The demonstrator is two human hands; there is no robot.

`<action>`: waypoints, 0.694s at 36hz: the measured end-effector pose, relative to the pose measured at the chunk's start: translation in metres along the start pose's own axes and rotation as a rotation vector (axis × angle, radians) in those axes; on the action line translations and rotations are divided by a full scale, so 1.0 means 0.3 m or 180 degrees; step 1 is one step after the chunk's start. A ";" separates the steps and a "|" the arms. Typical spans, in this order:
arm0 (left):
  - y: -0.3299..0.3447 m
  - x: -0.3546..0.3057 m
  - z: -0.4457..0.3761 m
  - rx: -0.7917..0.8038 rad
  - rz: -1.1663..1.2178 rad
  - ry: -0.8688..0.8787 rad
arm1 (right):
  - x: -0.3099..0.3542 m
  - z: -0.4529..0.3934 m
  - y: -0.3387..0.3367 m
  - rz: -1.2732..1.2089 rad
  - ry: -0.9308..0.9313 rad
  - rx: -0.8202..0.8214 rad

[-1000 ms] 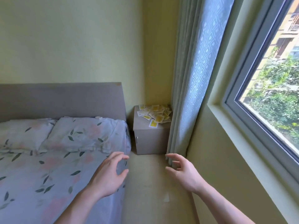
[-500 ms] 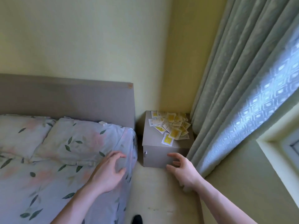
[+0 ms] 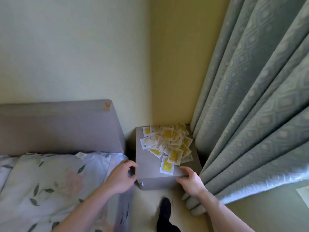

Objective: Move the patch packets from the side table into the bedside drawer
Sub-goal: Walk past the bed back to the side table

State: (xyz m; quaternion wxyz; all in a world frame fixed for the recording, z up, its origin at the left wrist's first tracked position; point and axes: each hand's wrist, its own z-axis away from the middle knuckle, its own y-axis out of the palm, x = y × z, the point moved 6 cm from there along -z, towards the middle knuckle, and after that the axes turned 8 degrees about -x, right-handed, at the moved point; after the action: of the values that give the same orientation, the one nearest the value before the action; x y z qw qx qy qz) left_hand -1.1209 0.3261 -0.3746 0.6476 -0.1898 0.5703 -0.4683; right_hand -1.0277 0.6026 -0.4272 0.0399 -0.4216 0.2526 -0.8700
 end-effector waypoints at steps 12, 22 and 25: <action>0.176 0.041 -0.515 0.0437 0.0002 -0.0363 | -0.055 -0.541 0.073 0.0401 0.0901 0.0046; 0.406 0.258 -0.857 0.0698 0.0173 -0.0581 | -0.219 -0.865 0.188 -0.0091 0.1479 -0.0374; 0.446 0.323 -0.957 0.0556 0.0238 -0.0672 | -0.268 -0.943 0.229 -0.0020 0.1576 -0.0435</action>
State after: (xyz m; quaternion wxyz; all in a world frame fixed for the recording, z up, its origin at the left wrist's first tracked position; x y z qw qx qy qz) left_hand -1.3404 0.3946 -0.6128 0.7351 -0.1595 0.4627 -0.4692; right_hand -1.1992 0.6804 -0.6632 -0.0545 -0.1982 0.3115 -0.9277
